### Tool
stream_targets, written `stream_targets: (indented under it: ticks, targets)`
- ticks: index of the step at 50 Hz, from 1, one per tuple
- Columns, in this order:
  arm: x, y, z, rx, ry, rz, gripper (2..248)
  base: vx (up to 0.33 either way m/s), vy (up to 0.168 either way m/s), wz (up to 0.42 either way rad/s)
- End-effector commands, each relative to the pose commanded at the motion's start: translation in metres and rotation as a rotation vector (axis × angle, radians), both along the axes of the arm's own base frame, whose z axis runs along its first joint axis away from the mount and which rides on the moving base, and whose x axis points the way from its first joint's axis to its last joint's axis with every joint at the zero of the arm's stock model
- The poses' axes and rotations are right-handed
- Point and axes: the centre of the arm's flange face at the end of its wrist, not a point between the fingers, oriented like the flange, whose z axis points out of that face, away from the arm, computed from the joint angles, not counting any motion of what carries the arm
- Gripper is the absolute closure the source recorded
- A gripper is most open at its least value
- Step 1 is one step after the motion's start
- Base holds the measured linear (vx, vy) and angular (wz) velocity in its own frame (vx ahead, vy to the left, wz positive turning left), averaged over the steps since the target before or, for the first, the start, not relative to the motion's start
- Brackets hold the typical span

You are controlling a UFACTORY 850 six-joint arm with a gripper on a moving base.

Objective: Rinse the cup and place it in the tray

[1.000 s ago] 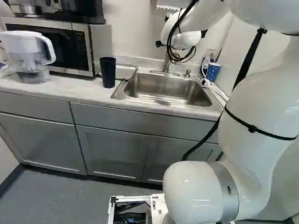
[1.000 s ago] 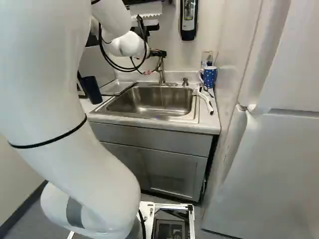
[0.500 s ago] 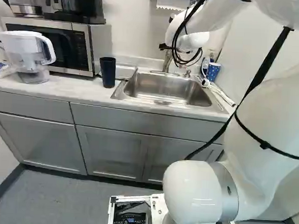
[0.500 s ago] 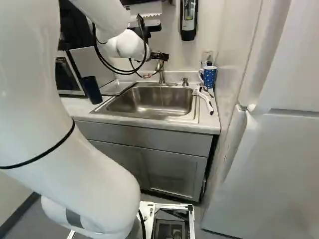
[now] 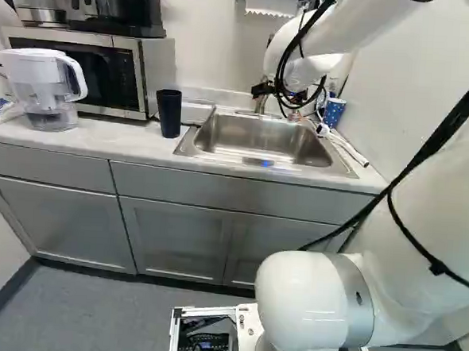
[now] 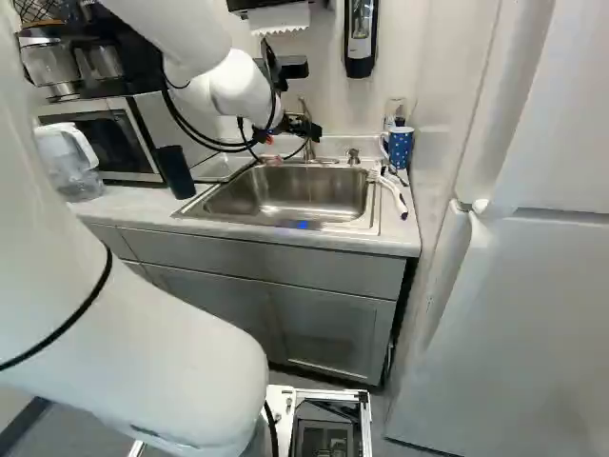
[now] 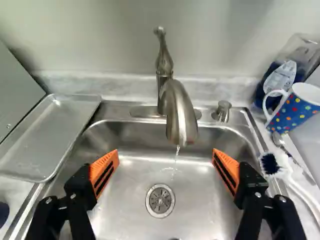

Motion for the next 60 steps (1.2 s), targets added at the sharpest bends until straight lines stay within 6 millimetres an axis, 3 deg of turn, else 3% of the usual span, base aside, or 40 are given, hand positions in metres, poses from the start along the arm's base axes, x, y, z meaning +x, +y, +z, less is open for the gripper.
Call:
stream_targets:
  ticks: [24,43,60]
  targets:
    - [-0.02,0.001,-0.018,0.021,0.25,-0.001,3,0.0,0.0,0.0]
    - [-0.02,0.001,-0.018,0.021,0.25,-0.001,3,0.0,0.0,0.0]
    - [0.005,-0.001,-0.012,0.029,0.186,-0.009,3,0.0,0.0,0.0]
